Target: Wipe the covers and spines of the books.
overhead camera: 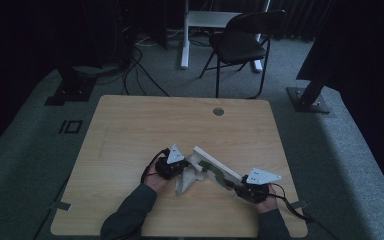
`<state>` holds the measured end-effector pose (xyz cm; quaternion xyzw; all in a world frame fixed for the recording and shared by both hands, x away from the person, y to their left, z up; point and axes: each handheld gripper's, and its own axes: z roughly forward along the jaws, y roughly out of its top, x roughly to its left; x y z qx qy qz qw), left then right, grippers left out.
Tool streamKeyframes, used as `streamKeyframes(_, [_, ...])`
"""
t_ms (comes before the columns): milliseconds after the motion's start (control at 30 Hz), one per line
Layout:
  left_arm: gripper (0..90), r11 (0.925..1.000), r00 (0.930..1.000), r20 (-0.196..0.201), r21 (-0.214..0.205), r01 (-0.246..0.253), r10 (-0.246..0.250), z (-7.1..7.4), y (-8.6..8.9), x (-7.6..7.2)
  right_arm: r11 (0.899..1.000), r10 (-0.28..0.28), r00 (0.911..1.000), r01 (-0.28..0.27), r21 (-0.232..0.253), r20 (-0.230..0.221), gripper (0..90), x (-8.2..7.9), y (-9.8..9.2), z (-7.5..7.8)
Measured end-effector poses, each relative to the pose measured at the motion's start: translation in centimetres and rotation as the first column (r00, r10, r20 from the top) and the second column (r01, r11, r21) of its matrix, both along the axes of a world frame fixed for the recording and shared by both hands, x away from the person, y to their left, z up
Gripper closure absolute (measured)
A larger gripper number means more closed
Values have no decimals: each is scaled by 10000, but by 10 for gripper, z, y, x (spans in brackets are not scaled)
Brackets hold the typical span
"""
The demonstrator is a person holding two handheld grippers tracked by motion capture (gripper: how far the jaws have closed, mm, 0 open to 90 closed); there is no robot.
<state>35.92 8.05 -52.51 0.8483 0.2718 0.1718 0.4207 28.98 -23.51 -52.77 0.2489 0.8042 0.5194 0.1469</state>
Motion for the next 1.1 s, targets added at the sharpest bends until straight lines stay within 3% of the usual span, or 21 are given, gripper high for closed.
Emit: streamKeyframes(1100, [862, 9981, 9985, -245, 383, 489, -480, -12, -16, -9, 10000, 22, 10000, -22, -15, -18, 771, 0, 0, 0])
